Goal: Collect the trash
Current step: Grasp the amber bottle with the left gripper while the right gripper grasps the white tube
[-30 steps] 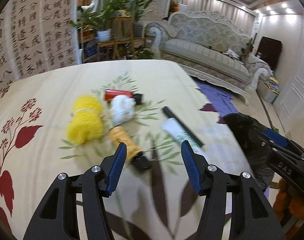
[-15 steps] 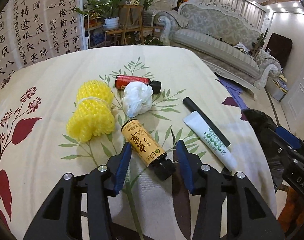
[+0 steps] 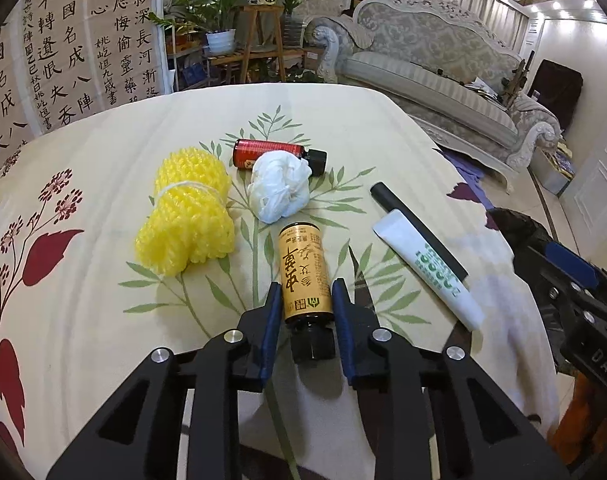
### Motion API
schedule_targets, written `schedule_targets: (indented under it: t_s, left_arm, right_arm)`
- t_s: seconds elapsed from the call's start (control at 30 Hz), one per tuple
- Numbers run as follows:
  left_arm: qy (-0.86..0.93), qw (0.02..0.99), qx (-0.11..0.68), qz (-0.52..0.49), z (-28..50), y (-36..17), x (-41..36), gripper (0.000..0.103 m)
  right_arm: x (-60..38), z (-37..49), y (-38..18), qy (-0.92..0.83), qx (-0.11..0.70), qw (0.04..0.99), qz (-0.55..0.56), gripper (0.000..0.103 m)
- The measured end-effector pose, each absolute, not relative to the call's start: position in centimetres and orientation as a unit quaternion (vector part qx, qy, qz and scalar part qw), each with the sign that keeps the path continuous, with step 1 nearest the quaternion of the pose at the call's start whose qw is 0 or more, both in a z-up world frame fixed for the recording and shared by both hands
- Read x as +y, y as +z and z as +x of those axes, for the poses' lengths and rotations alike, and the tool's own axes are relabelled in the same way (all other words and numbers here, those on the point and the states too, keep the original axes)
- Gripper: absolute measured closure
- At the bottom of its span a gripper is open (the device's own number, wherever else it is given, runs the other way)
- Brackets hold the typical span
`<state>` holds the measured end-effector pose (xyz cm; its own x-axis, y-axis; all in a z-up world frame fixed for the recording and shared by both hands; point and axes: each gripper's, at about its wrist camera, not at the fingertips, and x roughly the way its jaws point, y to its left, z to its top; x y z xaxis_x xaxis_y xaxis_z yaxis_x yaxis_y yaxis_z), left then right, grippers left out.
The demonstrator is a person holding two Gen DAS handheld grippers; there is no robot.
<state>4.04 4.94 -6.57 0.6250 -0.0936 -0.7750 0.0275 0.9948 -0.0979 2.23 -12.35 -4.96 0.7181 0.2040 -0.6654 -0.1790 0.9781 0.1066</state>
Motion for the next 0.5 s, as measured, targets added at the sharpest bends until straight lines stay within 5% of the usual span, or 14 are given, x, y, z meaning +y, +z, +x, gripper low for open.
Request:
schedule_targets:
  t_s: [0.27,0.5]
  left_arm:
    - [-0.039,0.902,0.428,-0.035,1.7,-6.1,6.3,0.077]
    - [-0.012,0.908,0.418,-0.041,0.1,-5.5,9.1,0.077]
  right_arm:
    - [-9.8,1.8,-4.9,0.130,0.362,0.923,0.001,0.039]
    - [-6.6,1.8,-5.3,0.170,0.374,0.911,-0.024,0.060]
